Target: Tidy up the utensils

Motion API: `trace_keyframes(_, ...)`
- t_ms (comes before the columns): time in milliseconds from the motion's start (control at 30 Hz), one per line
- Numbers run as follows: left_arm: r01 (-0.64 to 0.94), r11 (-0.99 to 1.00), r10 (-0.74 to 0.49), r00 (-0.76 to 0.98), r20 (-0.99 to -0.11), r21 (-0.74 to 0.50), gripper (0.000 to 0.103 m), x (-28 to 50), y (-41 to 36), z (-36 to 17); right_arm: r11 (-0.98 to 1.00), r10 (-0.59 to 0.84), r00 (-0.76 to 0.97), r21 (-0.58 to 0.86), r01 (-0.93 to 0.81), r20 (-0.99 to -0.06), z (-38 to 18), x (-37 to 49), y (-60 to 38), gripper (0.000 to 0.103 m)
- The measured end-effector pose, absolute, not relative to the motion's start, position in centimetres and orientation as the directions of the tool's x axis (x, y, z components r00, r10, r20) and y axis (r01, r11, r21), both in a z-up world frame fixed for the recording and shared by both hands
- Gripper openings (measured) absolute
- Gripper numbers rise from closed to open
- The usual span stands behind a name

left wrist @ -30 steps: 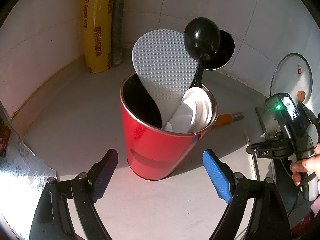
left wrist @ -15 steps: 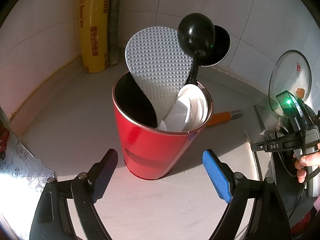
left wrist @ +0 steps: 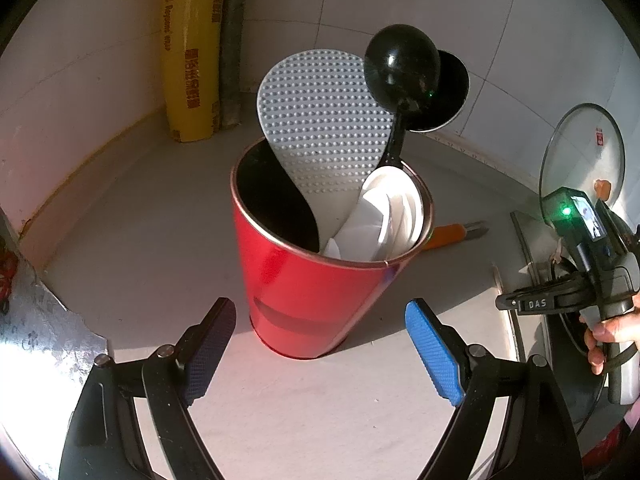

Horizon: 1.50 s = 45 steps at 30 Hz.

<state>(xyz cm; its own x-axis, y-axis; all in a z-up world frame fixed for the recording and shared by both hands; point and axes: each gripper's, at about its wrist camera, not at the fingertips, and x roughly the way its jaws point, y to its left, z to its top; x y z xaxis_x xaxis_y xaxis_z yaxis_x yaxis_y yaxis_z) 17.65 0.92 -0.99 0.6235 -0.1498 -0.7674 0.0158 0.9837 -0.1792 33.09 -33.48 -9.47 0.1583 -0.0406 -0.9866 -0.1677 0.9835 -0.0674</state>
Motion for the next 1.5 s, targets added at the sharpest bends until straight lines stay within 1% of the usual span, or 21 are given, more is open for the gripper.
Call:
trace_keyframes(100, 0.022, 0.983, -0.156, 0.623, -0.766, -0.182, 0.087, 17.7, 0.9, -1.0, 0.97, -0.086, 0.166, -0.121, -0.211, -0.982, -9.3, 32.8, -32.3, 0.034)
trace_keyframes(133, 0.022, 0.983, -0.156, 0.624, -0.766, -0.182, 0.087, 17.7, 0.9, -1.0, 0.971, -0.08, 0.162, -0.113, -0.21, -0.984, -9.1, 34.0, -31.2, 0.033)
trace_keyframes(233, 0.017, 0.982, -0.156, 0.626, -0.764, -0.186, 0.087, 17.6, 1.1, -1.0, 0.985, -0.014, 0.144, -0.039, -0.17, -0.99, -8.4, 33.1, -31.9, 0.032)
trace_keyframes(300, 0.015, 0.982, -0.156, 0.625, -0.765, -0.187, 0.087, 17.6, 1.2, -0.9, 0.984, -0.001, 0.148, -0.027, -0.174, -0.989, -8.4, 32.9, -32.0, 0.032)
trace_keyframes(333, 0.016, 0.982, -0.156, 0.625, -0.765, -0.187, 0.087, 17.6, 1.2, -0.9, 0.983, -0.003, 0.152, -0.031, -0.181, -0.988, -8.4, 32.8, -31.7, 0.029)
trace_keyframes(367, 0.018, 0.982, -0.157, 0.626, -0.764, -0.187, 0.087, 17.6, 1.2, -0.8, 0.982, 0.001, 0.152, -0.027, -0.186, -0.988, -8.5, 32.8, -31.7, 0.023)
trace_keyframes(400, 0.022, 0.982, -0.159, 0.627, -0.762, -0.187, 0.087, 17.6, 1.2, -0.8, 0.981, -0.003, 0.153, -0.033, -0.19, -0.988, -8.4, 32.5, -31.3, 0.013)
trace_keyframes(433, 0.026, 0.982, -0.16, 0.629, -0.761, -0.185, 0.087, 17.5, 1.1, -0.7, 0.981, -0.004, 0.156, -0.034, -0.192, -0.988, -8.4, 32.5, -31.1, 0.012)
trace_keyframes(600, 0.02, 0.983, -0.153, 0.629, -0.762, -0.181, 0.087, 17.4, 1.0, -0.7, 0.985, 0.058, 0.184, 0.026, -0.173, -0.981, -7.9, 31.9, -31.3, 0.012)
trace_keyframes(767, 0.015, 0.984, -0.146, 0.632, -0.761, -0.176, 0.087, 17.3, 1.1, -0.6, 0.981, 0.121, 0.253, 0.078, -0.176, -0.96, -5.9, 31.0, -31.4, 0.011)
trace_keyframes(967, 0.012, 0.985, -0.139, 0.632, -0.763, -0.17, 0.087, 17.1, 1.1, -0.6, 0.974, 0.189, 0.385, 0.122, -0.191, -0.904, -2.5, 28.3, -30.6, 0.011)
trace_keyframes(1167, 0.019, 0.986, -0.139, 0.64, -0.756, -0.165, 0.087, 17.2, 1.1, -0.4, 0.968, 0.226, 0.496, 0.136, -0.211, -0.838, -0.8, 25.0, -30.4, 0.011)
trace_keyframes(1200, 0.02, 0.987, -0.137, 0.642, -0.755, -0.162, 0.087, 17.2, 1.1, -0.4, 0.965, 0.237, 0.515, 0.14, -0.22, -0.824, -1.5, 25.7, -32.3, 0.011)
trace_keyframes(1333, 0.028, 0.988, -0.131, 0.652, -0.747, -0.149, 0.087, 17.4, 1.2, -0.5, 0.963, 0.254, 0.563, 0.151, -0.223, -0.786, -1.3, 25.0, -33.1, 0.011)
trace_keyframes(1500, 0.033, 0.994, -0.098, 0.668, -0.738, -0.102, 0.087, 17.5, 0.9, -0.4, 0.959, 0.279, 0.611, 0.175, -0.225, -0.741, 0.8, 23.8, -33.0, 0.011)
